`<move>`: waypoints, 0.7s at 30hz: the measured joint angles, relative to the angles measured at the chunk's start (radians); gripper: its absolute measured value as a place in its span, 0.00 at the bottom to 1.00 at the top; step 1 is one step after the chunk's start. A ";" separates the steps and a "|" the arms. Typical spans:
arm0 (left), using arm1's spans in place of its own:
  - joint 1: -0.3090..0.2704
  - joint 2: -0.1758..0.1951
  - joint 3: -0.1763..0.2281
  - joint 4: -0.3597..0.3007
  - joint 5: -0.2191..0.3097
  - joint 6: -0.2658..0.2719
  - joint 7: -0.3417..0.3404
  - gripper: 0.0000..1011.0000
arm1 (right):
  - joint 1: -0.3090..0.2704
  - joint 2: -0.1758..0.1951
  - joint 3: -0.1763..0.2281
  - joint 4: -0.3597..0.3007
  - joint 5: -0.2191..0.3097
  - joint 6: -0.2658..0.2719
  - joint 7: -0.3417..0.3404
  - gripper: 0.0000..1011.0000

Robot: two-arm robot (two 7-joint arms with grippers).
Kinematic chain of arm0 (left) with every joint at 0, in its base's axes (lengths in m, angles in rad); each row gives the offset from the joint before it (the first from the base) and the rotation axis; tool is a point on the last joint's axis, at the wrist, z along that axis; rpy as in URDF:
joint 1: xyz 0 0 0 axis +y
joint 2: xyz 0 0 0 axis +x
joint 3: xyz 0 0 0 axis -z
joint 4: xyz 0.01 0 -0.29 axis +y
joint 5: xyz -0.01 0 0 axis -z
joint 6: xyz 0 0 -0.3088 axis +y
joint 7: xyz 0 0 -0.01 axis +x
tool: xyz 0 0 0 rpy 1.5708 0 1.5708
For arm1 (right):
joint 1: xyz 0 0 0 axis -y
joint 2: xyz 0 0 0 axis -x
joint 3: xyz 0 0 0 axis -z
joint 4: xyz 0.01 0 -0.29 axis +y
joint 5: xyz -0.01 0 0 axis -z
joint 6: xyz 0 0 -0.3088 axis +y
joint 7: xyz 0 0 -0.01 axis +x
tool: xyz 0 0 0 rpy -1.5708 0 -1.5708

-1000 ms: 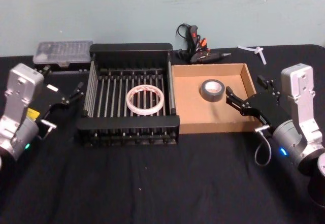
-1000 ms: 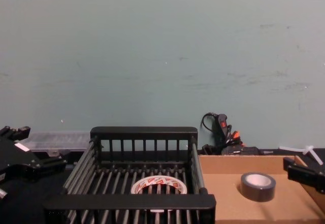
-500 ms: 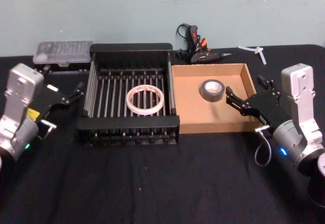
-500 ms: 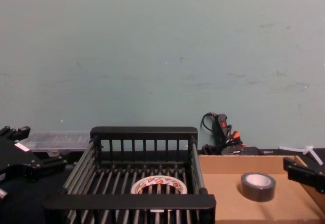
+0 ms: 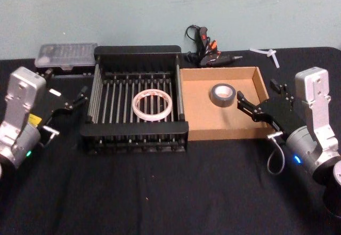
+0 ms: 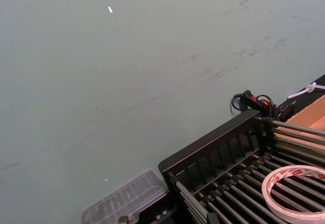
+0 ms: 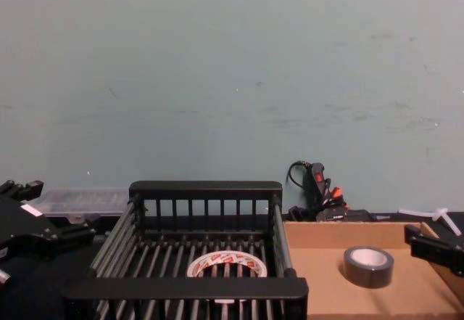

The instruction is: Pick up the white tape and place it into the black box , Pick up the silver tape and place it into the brown box.

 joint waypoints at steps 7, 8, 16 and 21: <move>0.000 0.000 0.000 0.000 0.000 0.000 0.000 0.99 | 0.000 0.000 0.000 0.000 0.000 0.000 0.000 0.99; 0.000 0.000 0.000 0.000 0.000 0.000 0.000 0.99 | 0.000 0.000 0.000 0.000 0.000 0.000 0.000 0.99; 0.000 0.000 0.000 0.000 0.000 0.000 0.000 0.99 | 0.000 0.000 0.000 0.000 0.000 0.000 0.000 0.99; 0.000 0.000 0.000 0.000 0.000 0.000 0.000 0.99 | 0.000 0.000 0.000 0.000 0.000 0.000 0.000 0.99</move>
